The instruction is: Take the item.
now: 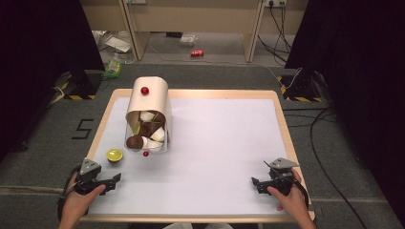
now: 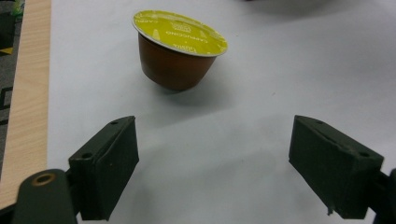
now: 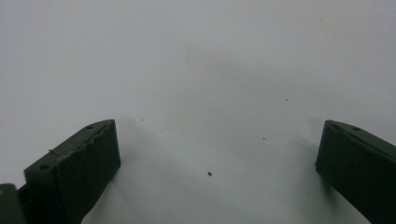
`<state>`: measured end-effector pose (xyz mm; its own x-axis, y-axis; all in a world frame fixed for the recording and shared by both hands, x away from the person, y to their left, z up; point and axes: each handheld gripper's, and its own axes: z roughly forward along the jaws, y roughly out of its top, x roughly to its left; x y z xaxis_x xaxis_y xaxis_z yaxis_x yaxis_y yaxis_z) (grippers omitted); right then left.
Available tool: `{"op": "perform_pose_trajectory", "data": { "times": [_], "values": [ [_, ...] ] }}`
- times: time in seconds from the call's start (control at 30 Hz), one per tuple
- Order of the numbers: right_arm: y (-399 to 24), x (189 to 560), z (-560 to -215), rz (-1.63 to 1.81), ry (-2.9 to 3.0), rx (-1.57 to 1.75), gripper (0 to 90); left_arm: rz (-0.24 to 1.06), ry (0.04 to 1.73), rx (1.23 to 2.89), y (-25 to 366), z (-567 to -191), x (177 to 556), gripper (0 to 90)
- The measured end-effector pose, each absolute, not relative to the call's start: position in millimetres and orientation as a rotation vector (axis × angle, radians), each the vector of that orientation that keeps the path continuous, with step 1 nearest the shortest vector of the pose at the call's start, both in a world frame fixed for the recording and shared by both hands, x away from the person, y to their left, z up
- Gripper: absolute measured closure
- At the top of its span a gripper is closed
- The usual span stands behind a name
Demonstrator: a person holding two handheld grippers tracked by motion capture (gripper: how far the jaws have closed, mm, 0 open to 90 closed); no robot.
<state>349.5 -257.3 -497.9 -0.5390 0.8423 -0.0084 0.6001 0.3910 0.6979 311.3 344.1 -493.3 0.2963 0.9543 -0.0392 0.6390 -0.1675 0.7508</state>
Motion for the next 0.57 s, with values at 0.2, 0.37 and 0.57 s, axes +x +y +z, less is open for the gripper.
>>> {"op": "perform_pose_trajectory", "data": {
  "times": [0.2,0.37,0.57],
  "values": [
    [-257.3,349.4,-497.9,0.926,2.293,1.250,0.2,0.605,1.413,1.893,340.7,-492.9,303.1,15.6],
    [-257.2,349.4,-497.9,0.926,2.293,1.250,0.2,0.599,1.410,1.908,338.4,-496.9,301.4,15.5],
    [-257.3,349.4,-497.9,0.927,2.293,1.250,0.2,0.605,1.414,1.907,338.4,-498.7,302.7,15.5]
  ]
}}
